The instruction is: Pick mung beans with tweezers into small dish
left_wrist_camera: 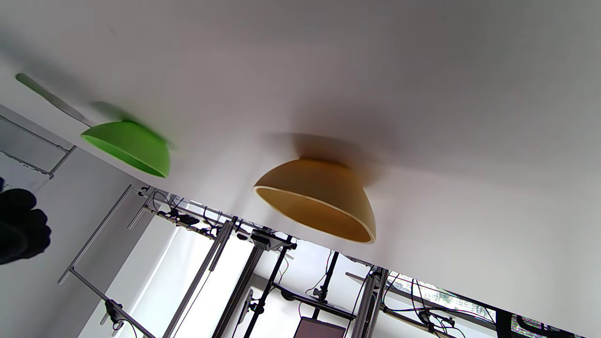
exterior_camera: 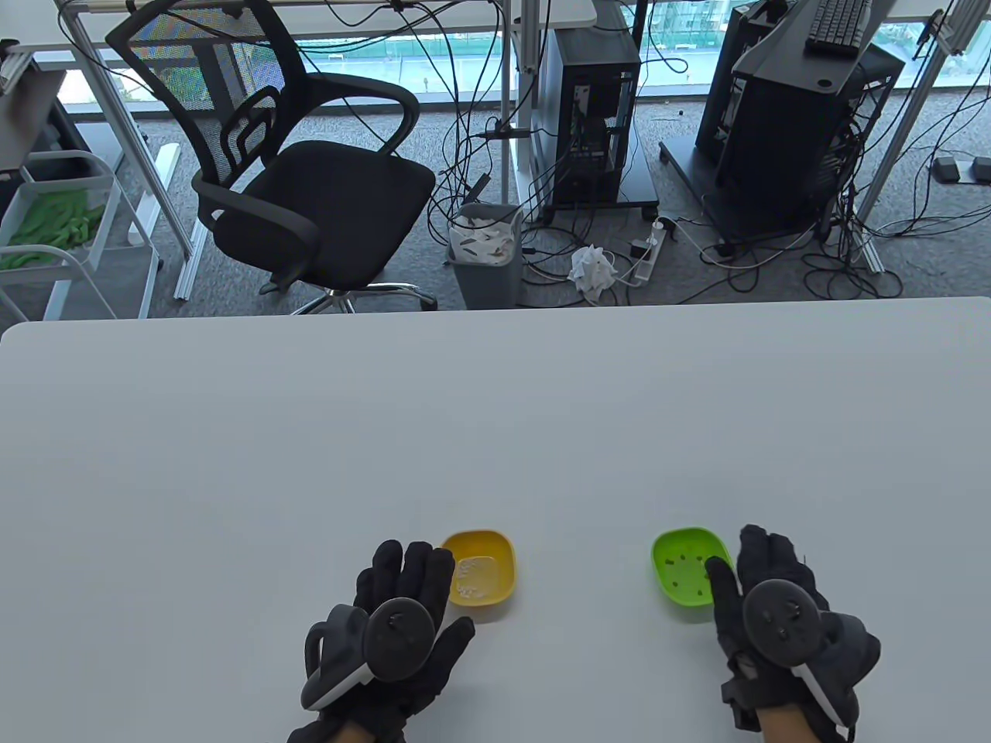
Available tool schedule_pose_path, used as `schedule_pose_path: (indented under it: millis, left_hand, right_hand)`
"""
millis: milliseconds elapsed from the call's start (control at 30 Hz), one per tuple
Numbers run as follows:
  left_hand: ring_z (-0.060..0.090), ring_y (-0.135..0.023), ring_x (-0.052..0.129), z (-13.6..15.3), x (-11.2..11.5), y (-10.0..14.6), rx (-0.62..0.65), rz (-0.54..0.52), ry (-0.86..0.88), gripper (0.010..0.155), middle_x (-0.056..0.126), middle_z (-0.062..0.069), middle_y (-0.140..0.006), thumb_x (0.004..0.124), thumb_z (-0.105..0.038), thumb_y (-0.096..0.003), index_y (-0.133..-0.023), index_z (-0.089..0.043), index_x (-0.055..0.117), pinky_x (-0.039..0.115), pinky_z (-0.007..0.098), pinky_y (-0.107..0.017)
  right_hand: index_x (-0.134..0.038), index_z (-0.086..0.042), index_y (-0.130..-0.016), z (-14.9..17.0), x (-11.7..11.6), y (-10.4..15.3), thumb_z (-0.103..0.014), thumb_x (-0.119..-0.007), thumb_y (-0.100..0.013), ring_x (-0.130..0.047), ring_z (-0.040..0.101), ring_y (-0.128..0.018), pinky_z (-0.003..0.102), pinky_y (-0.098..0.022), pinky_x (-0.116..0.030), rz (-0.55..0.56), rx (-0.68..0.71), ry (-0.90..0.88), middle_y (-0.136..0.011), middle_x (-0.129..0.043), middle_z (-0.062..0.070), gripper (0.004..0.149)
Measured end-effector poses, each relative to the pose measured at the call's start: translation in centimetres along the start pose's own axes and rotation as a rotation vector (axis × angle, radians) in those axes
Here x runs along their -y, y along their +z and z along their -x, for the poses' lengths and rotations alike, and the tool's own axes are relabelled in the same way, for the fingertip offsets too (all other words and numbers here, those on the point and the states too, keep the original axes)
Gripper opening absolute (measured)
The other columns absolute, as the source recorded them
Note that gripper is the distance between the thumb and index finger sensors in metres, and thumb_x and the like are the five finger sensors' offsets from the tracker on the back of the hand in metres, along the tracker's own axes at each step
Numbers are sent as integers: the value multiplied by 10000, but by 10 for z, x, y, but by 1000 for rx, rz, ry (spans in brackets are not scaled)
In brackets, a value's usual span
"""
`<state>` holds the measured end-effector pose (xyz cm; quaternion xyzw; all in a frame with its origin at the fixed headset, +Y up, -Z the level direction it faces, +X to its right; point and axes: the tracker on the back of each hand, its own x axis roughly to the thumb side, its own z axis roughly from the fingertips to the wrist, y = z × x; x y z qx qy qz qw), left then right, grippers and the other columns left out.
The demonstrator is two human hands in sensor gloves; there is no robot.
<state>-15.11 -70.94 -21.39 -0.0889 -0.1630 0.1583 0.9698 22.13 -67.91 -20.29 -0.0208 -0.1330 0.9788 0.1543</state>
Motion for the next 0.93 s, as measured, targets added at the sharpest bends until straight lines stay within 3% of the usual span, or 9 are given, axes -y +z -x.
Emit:
schedule_pose_path:
  millis: [67, 233, 933]
  left_hand:
    - [475, -1076, 32, 0, 0, 0, 6, -8, 3, 803, 151, 95, -1214, 504, -608, -544, -1152, -187, 190, 153, 623, -754]
    - [471, -1075, 30, -1, 0, 2, 11, -16, -12, 799, 149, 128, -1211, 504, -603, -545, -1152, -187, 192, 150, 618, -755]
    - [470, -1075, 30, -4, 3, 0, 13, 4, -31, 797, 149, 125, -1210, 503, -600, -548, -1152, -183, 192, 148, 611, -756]
  right_hand:
    - [-457, -97, -1131, -20, -5, 8, -537, -646, -540, -440, 519, -1011, 719, -693, -494, -62, 151, -67, -1159, -405, 237, 761]
    - [-311, -141, -1141, -49, -21, 20, -571, -589, -534, -174, 485, -1046, 710, -716, -253, -148, 287, 20, -1182, -210, 185, 794]
    - [-332, -141, -1132, -48, -31, 19, -557, -582, -533, -162, 460, -1040, 655, -722, -227, -181, 291, 13, -1173, -224, 184, 771]
